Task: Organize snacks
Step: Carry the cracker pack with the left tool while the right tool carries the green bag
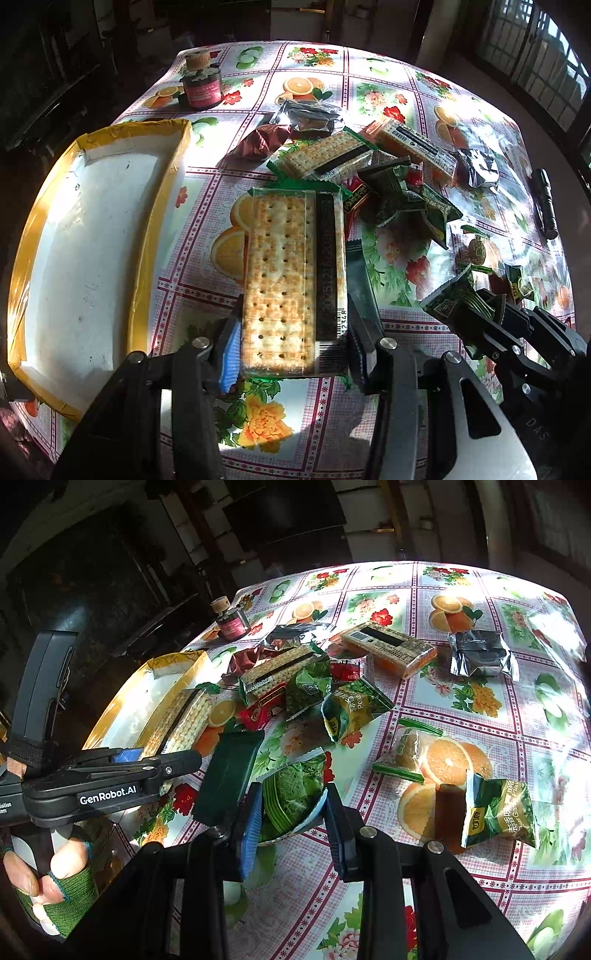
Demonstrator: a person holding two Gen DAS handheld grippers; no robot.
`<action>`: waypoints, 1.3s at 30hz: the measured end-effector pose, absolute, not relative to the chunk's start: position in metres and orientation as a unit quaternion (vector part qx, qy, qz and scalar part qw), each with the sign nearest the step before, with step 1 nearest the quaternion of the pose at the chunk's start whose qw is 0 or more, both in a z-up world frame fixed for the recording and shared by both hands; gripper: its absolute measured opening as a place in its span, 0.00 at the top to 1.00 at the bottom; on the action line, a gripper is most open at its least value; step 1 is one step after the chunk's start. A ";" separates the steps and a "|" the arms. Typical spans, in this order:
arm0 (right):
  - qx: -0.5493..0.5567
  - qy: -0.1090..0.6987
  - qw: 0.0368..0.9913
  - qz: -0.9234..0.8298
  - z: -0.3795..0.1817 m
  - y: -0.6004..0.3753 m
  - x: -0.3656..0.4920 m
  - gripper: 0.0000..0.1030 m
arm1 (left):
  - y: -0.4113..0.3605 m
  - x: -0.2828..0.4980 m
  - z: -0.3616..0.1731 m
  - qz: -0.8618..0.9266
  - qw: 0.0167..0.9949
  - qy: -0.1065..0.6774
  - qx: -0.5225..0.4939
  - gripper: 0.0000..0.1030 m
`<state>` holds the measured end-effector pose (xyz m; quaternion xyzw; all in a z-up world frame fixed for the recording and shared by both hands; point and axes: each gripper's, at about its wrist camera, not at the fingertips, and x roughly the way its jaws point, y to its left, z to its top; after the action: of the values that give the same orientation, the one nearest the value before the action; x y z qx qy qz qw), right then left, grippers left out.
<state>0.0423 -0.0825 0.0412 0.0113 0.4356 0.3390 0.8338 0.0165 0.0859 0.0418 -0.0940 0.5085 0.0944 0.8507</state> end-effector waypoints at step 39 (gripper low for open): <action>-0.037 0.409 0.797 0.444 0.069 0.041 -0.009 0.69 | 0.192 -0.080 0.060 0.196 0.850 0.474 -0.122 0.53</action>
<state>-0.0093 0.0412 0.0688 -0.0374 0.4090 0.4436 0.7966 -0.0797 0.1920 0.0597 -0.1221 0.4738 0.1962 0.8498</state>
